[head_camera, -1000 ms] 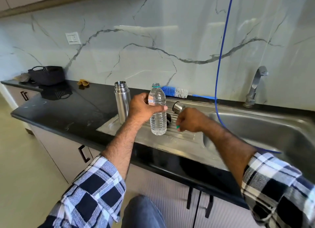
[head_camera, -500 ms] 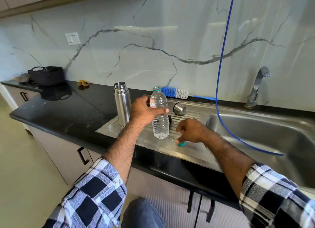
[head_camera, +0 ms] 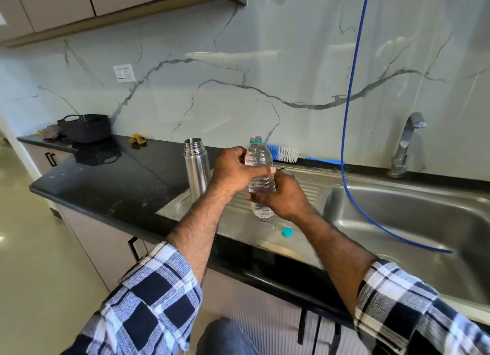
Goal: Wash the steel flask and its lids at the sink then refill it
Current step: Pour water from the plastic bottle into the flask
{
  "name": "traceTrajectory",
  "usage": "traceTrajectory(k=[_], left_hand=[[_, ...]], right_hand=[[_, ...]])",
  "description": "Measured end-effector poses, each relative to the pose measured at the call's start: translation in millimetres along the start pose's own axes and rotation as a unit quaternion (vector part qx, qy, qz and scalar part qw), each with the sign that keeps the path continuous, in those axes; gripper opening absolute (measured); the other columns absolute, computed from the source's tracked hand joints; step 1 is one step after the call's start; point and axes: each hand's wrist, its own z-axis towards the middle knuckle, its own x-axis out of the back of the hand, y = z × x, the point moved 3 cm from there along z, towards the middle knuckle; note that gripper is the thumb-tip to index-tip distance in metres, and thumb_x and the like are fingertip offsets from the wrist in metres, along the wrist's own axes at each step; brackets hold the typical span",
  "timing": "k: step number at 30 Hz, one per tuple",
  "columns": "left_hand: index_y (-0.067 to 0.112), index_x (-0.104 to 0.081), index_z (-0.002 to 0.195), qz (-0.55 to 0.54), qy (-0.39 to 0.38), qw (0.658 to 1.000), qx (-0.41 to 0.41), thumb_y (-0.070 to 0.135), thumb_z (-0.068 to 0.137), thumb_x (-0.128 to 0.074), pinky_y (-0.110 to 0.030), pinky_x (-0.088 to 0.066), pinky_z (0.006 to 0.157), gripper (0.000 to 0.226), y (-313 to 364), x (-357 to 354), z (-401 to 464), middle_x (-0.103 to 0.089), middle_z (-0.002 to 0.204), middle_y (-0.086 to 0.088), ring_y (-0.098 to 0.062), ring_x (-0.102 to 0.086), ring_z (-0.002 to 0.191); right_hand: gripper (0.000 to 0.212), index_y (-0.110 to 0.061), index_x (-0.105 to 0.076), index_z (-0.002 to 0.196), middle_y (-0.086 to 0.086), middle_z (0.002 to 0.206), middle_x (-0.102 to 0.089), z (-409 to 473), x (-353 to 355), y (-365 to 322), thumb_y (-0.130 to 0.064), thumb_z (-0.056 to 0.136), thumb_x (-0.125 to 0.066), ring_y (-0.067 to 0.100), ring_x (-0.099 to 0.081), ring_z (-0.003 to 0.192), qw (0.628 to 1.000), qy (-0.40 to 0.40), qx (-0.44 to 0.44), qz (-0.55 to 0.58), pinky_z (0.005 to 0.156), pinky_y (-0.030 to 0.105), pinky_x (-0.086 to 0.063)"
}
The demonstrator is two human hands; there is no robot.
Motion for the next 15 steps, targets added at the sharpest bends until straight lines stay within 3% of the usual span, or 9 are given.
traceTrajectory(k=[3, 5, 7, 10, 12, 15], left_hand=[[0.024, -0.076, 0.097, -0.014, -0.032, 0.999, -0.007, 0.046, 0.064, -0.099, -0.045, -0.066, 0.087, 0.046, -0.3, 1.6, -2.6, -0.081, 0.090, 0.010, -0.009, -0.078, 0.085], [0.028, -0.074, 0.097, -0.036, -0.009, 0.999, -0.015, 0.063, 0.068, -0.091, -0.045, -0.066, 0.083, 0.049, -3.8, 8.0, -4.3, -0.080, 0.092, 0.009, -0.011, -0.078, 0.087], [0.027, -0.071, 0.101, -0.040, 0.105, 0.994, -0.008, 0.081, 0.073, -0.077, -0.037, -0.063, 0.075, 0.061, -15.8, 22.5, -5.3, -0.075, 0.089, 0.011, -0.008, -0.074, 0.084], [0.022, -0.065, 0.111, 0.001, 0.354, 0.935, 0.006, 0.080, 0.080, -0.071, -0.028, -0.051, 0.066, 0.065, -45.0, 53.3, -12.5, -0.064, 0.091, 0.013, -0.012, -0.067, 0.085], [0.022, -0.058, 0.122, 0.027, 0.407, 0.912, 0.044, 0.081, 0.070, -0.078, -0.038, -0.055, 0.075, 0.082, -69.6, 67.0, -11.2, -0.061, 0.106, 0.006, -0.020, -0.062, 0.099], [0.019, -0.047, 0.145, 0.086, 0.330, 0.931, 0.128, 0.086, 0.055, -0.083, -0.058, -0.049, 0.105, 0.117, -102.7, 72.7, 5.4, -0.057, 0.139, -0.004, -0.027, -0.053, 0.128]], right_hand=[[0.050, -0.027, -0.073, 0.113, -0.012, 0.101, -0.078, 0.5, -0.1, -2.5, -0.040, 0.071, -0.096, 0.004, -0.073, 0.092, 1.000, 0.012, 0.001, -0.017, 0.090, 0.034, -0.062], [0.054, -0.025, -0.071, 0.117, -0.011, 0.104, -0.077, 1.9, -0.7, -3.3, -0.039, 0.071, -0.096, 0.007, -0.073, 0.094, 1.000, 0.016, 0.000, -0.022, 0.090, 0.034, -0.060], [0.061, -0.026, -0.067, 0.122, -0.010, 0.108, -0.077, 4.0, -1.9, -2.2, -0.040, 0.070, -0.096, 0.010, -0.073, 0.098, 1.000, 0.020, -0.011, -0.014, 0.094, 0.037, -0.060], [0.076, -0.032, -0.059, 0.131, -0.011, 0.117, -0.074, 8.0, -3.4, 1.5, -0.045, 0.065, -0.097, 0.016, -0.070, 0.110, 0.999, 0.026, -0.034, 0.000, 0.102, 0.046, -0.057], [0.086, -0.038, -0.057, 0.131, -0.012, 0.120, -0.072, 11.7, -3.4, 0.9, -0.059, 0.056, -0.092, 0.022, -0.067, 0.118, 0.999, 0.036, -0.039, -0.004, 0.106, 0.052, -0.053], [0.079, -0.040, -0.058, 0.125, -0.011, 0.116, -0.072, 15.9, -2.8, 2.8, -0.060, 0.055, -0.089, 0.024, -0.067, 0.116, 0.998, 0.038, -0.042, -0.009, 0.105, 0.053, -0.054]])
